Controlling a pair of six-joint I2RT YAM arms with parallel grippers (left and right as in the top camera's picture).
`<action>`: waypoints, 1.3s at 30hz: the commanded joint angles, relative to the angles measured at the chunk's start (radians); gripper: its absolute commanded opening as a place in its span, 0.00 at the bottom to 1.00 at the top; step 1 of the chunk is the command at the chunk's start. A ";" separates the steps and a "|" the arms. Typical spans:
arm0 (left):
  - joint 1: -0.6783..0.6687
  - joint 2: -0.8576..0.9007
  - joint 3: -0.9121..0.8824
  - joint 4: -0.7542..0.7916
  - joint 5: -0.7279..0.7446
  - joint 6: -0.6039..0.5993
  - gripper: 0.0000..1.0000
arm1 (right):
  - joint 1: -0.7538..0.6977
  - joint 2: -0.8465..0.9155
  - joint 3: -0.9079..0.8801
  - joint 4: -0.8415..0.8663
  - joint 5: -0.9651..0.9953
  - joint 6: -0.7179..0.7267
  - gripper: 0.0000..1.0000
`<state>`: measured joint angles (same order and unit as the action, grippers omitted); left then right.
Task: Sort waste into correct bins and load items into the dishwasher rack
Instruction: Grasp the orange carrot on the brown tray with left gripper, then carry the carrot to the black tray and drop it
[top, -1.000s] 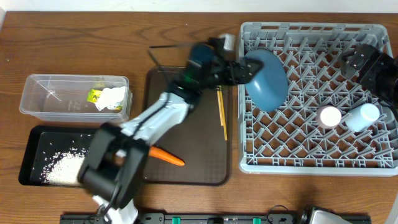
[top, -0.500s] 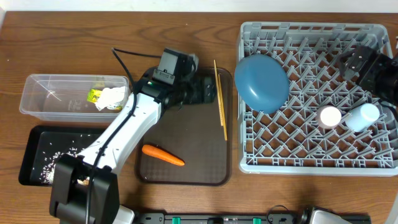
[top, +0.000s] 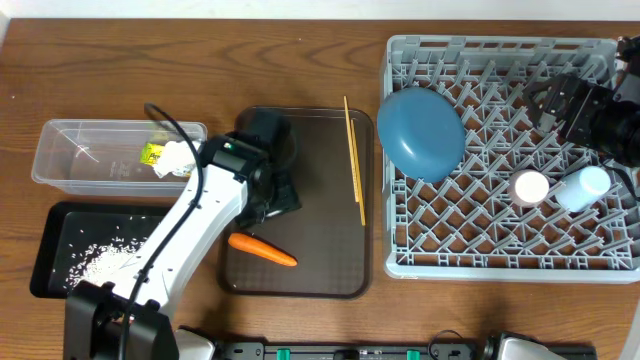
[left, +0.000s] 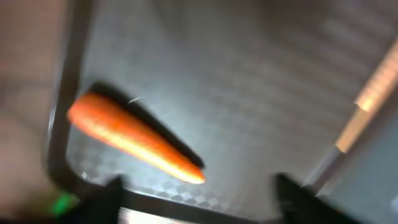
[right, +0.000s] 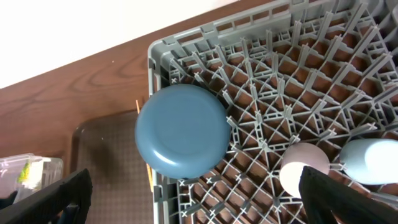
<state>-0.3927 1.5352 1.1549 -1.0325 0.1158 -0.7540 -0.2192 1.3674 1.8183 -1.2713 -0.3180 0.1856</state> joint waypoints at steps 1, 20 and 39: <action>0.003 0.000 -0.074 -0.009 -0.105 -0.302 0.87 | 0.011 0.002 0.008 0.003 -0.008 -0.018 0.99; 0.060 0.000 -0.351 0.285 -0.056 -0.594 0.57 | 0.011 0.003 0.008 0.002 -0.008 -0.018 0.99; 0.069 0.000 -0.359 0.210 -0.116 -0.542 0.55 | 0.011 0.002 0.008 -0.002 -0.008 -0.018 0.99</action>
<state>-0.3336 1.5356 0.8097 -0.8261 0.0189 -1.3045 -0.2192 1.3678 1.8183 -1.2705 -0.3187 0.1780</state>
